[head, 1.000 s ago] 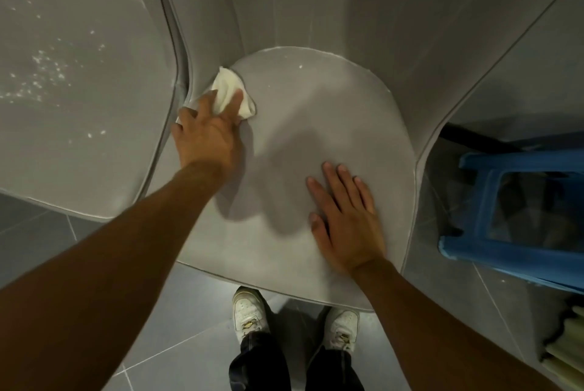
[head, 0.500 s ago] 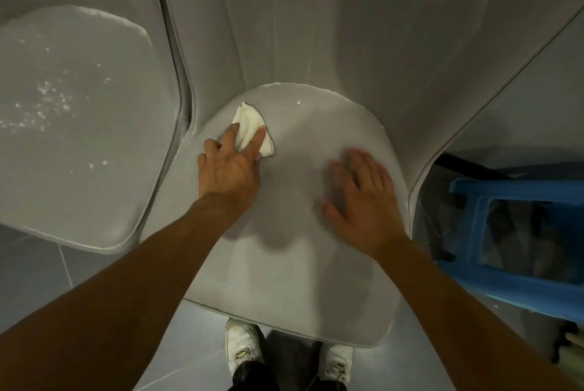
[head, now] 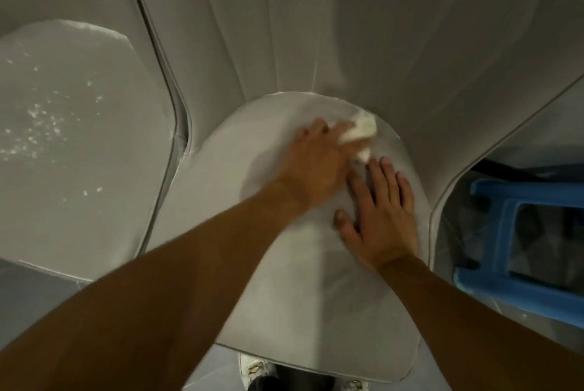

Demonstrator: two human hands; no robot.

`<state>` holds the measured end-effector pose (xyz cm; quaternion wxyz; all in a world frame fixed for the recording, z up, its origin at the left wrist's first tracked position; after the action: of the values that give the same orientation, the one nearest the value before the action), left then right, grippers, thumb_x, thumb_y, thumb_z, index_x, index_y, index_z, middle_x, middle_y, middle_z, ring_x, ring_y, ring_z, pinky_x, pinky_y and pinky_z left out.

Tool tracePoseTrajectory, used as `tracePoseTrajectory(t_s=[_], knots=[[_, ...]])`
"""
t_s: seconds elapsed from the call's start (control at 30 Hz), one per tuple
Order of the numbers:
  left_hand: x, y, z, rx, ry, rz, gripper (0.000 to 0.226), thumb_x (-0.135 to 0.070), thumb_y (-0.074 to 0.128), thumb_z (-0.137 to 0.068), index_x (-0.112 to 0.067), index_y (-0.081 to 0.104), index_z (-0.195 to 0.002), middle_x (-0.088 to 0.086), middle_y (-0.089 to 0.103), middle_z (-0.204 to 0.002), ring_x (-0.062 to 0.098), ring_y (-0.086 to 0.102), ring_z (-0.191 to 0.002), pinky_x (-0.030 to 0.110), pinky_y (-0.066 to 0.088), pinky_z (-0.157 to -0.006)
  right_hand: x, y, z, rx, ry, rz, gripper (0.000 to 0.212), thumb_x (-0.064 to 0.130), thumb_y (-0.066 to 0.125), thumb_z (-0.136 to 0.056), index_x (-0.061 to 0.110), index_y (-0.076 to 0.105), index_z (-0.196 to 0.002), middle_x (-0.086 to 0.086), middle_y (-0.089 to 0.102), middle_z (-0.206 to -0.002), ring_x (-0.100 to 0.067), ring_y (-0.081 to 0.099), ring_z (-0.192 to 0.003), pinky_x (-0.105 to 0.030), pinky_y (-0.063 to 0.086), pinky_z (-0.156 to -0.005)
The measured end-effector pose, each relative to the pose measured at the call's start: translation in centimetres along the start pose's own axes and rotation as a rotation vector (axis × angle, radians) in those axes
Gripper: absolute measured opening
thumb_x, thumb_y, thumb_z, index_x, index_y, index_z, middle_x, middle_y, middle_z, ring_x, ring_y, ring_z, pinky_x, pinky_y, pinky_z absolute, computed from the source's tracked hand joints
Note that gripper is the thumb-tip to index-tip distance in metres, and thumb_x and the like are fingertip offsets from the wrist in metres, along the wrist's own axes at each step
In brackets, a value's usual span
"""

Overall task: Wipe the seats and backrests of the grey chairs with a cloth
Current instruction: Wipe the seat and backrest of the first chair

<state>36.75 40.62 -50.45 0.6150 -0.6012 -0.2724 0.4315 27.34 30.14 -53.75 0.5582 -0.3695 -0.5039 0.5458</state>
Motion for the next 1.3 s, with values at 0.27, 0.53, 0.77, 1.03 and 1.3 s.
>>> tracePoseTrajectory(t_s=[0.27,0.53,0.77,1.03,1.3], knots=[[10.1,-1.7,3.6,-0.124,-0.415,-0.035,0.045,-0.049,0.037,-0.104,-0.039,0.048,-0.147,0.002,0.051,-0.146,0.036,0.047,-0.113,0.044,0.035,-0.092,0.0,-0.5,0.0,-0.057,-0.013,-0.056,0.074,0.058,0.038,-0.090,0.027,0.026,-0.156,-0.010,0.013,-0.165,-0.030,0.007,-0.153,-0.050,0.010,-0.122],[10.9,-1.5,3.8,-0.155,-0.671,0.055,0.049,-0.040,0.029,-0.106,-0.025,0.050,-0.148,0.013,0.055,-0.138,0.036,0.048,-0.115,0.045,0.035,-0.096,0.0,-0.7,0.0,-0.075,-0.008,-0.060,0.072,0.057,0.038,-0.091,0.027,0.025,-0.156,-0.010,0.013,-0.165,-0.030,0.007,-0.153,-0.049,0.008,-0.123],[7.2,-0.9,0.4,-0.184,-0.556,0.035,0.042,-0.033,0.038,-0.107,-0.023,0.051,-0.146,0.010,0.054,-0.144,0.038,0.049,-0.117,0.045,0.033,-0.092,0.1,-0.7,0.1,-0.096,-0.012,-0.074,0.072,0.056,0.039,-0.090,0.026,0.028,-0.155,-0.011,0.015,-0.164,-0.031,0.009,-0.152,-0.050,0.008,-0.122],[2.4,-0.3,-0.1,-0.116,-0.232,-0.096,0.048,-0.031,0.043,-0.101,-0.037,0.047,-0.148,0.001,0.055,-0.144,0.032,0.053,-0.111,0.042,0.036,-0.089,0.1,-0.5,0.0,-0.074,-0.003,-0.050,0.073,0.058,0.036,-0.092,0.027,0.023,-0.157,-0.008,0.009,-0.166,-0.027,0.002,-0.153,-0.049,0.006,-0.123],[10.6,-2.2,2.4,-0.057,-0.597,-0.137,0.046,-0.047,0.031,-0.105,-0.032,0.053,-0.143,0.009,0.058,-0.136,0.036,0.051,-0.111,0.045,0.035,-0.090,0.1,-0.7,0.1,-0.097,-0.010,-0.064,0.071,0.057,0.038,-0.092,0.028,0.025,-0.156,-0.009,0.014,-0.165,-0.029,0.006,-0.153,-0.047,0.006,-0.123]])
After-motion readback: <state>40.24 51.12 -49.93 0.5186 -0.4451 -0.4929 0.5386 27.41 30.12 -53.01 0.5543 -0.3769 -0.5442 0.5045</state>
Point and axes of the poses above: each hand's wrist, its own z-axis away from the middle knuckle, its own y-axis out of the palm, x = y × z, the point moved 8 cm from there along -z, towards the middle knuckle
